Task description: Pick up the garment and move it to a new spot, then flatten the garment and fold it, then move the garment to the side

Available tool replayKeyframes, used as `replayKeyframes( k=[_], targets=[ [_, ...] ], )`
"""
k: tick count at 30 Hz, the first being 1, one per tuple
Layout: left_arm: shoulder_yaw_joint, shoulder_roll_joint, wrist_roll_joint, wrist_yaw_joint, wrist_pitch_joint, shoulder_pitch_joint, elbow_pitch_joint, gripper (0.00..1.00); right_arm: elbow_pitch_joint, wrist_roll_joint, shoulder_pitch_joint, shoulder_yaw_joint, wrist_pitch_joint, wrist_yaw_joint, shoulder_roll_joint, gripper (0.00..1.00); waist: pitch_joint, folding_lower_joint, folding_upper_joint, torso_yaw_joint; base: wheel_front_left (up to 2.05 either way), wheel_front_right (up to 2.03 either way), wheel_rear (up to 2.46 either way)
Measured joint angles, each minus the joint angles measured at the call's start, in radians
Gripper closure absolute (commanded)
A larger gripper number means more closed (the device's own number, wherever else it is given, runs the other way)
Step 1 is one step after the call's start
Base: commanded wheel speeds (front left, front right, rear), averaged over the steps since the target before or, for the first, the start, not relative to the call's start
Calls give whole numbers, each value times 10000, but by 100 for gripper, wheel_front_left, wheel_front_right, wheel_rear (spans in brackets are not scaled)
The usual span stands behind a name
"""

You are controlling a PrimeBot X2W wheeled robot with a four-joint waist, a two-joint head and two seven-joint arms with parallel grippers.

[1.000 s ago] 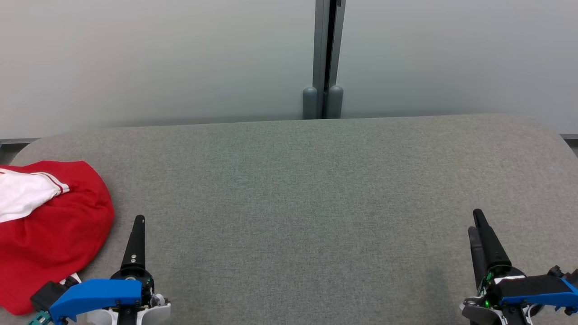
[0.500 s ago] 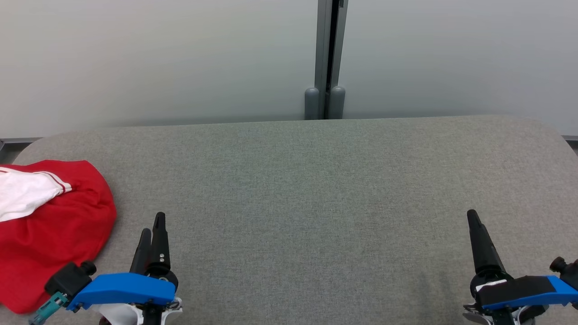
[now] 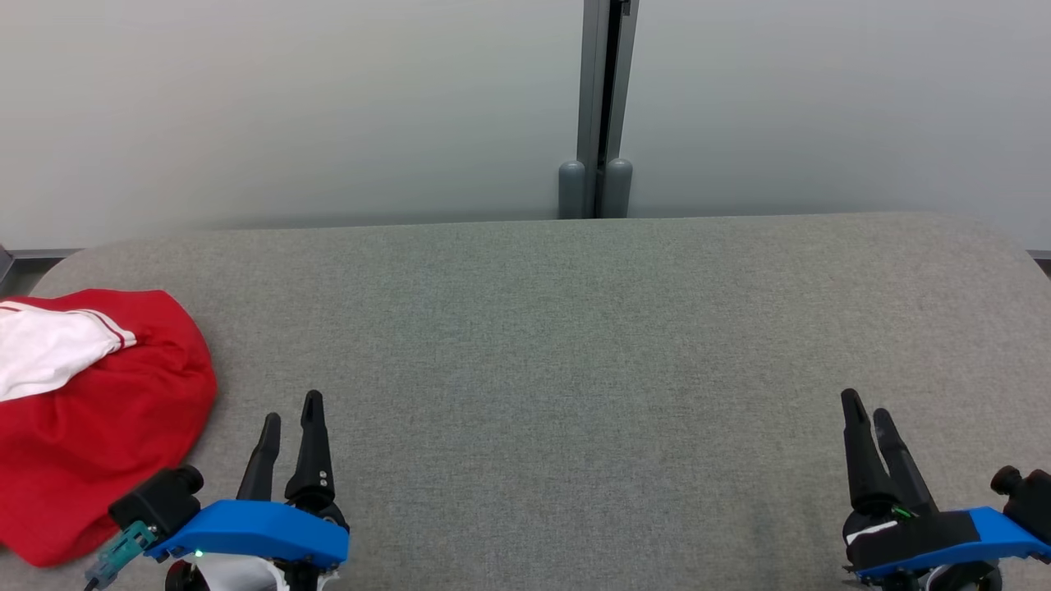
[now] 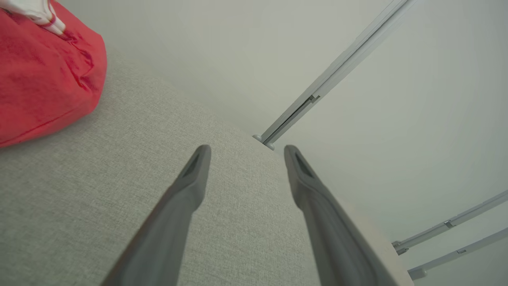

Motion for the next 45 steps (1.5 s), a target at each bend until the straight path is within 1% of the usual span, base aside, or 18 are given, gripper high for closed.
replayKeyframes(
  k=[16, 26, 36, 45],
  targets=[
    [-591, 234, 2119, 393, -485, 52, -38, 0, -159, -2104, 106, -198, -359, 2, -10, 0, 20, 0, 0, 55, 0, 0, 0],
    [-989, 399, 3237, 497, -740, 60, -27, 0, -155, -3335, 152, -433, -546, 2, -12, 0, 2, 0, 0, 26, 0, 0, 0],
    [-1131, 451, 4054, 746, -988, 103, -52, 0, -272, -4403, 263, -447, -604, 2, -15, 0, 0, 0, 0, 28, 0, 0, 0],
    [-1273, 431, 4537, 732, -1208, 224, -121, 0, -359, -5208, 439, -405, -631, 4, -21, 0, -38, 0, 0, 44, 0, 0, 0]
  ],
)
